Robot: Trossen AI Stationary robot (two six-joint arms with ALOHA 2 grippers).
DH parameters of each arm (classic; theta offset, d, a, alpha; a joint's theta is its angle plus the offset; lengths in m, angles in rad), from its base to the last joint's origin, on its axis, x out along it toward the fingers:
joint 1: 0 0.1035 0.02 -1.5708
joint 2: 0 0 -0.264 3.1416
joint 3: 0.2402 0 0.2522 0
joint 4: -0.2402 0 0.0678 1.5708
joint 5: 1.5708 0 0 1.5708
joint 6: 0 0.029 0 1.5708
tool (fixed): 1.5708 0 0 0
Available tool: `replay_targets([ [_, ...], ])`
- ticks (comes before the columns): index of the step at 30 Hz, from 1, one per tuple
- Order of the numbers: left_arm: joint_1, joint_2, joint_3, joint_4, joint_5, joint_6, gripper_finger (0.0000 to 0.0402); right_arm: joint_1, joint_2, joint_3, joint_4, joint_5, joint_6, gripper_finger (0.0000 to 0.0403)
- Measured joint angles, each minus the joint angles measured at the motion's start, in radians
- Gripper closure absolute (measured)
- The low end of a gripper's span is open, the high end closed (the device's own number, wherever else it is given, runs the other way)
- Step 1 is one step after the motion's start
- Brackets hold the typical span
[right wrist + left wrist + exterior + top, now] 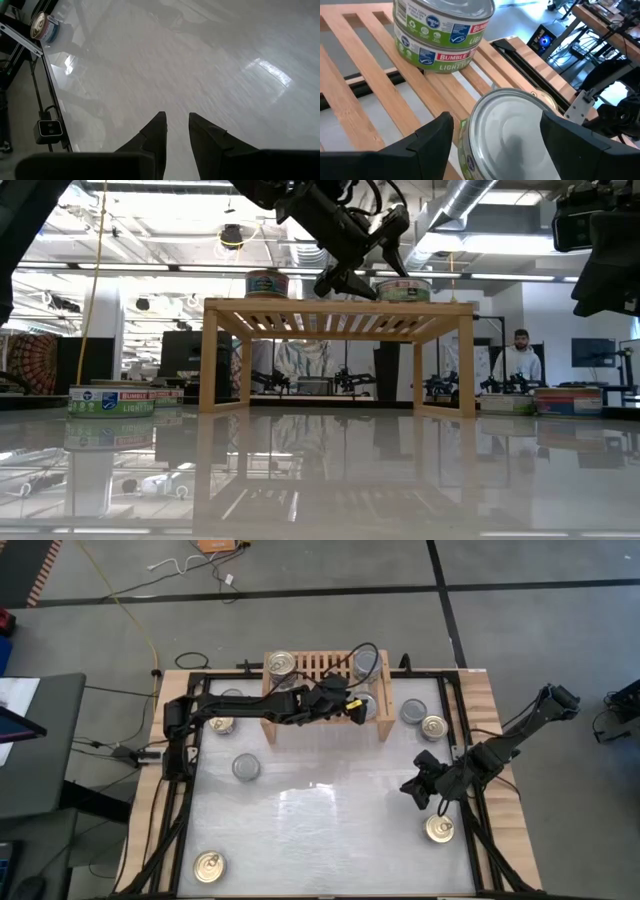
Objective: Stack canned seafood by type on shelf
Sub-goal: Put the green tuna can on the shelf aligned with the other green tuna cans
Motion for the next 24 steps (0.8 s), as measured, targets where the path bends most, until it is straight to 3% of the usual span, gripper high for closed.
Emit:
replay_targets([
  [12,0.0,-0.062,0.001,0.002,-0.039,0.023,0.0116,-0.001,0.0,0.0,-0.001,0.0,0.017,0.0295],
  [19,0.0,-0.152,0.001,-0.059,0.141,0.038,0.0116,-0.003,0.0,0.0,-0.003,0.0,0.018,0.0295],
  [24,-0.028,-0.217,0.001,-0.176,0.202,0.059,0.0116,-0.019,0.0,0.0,0.012,0.0,0.01,0.0296],
])
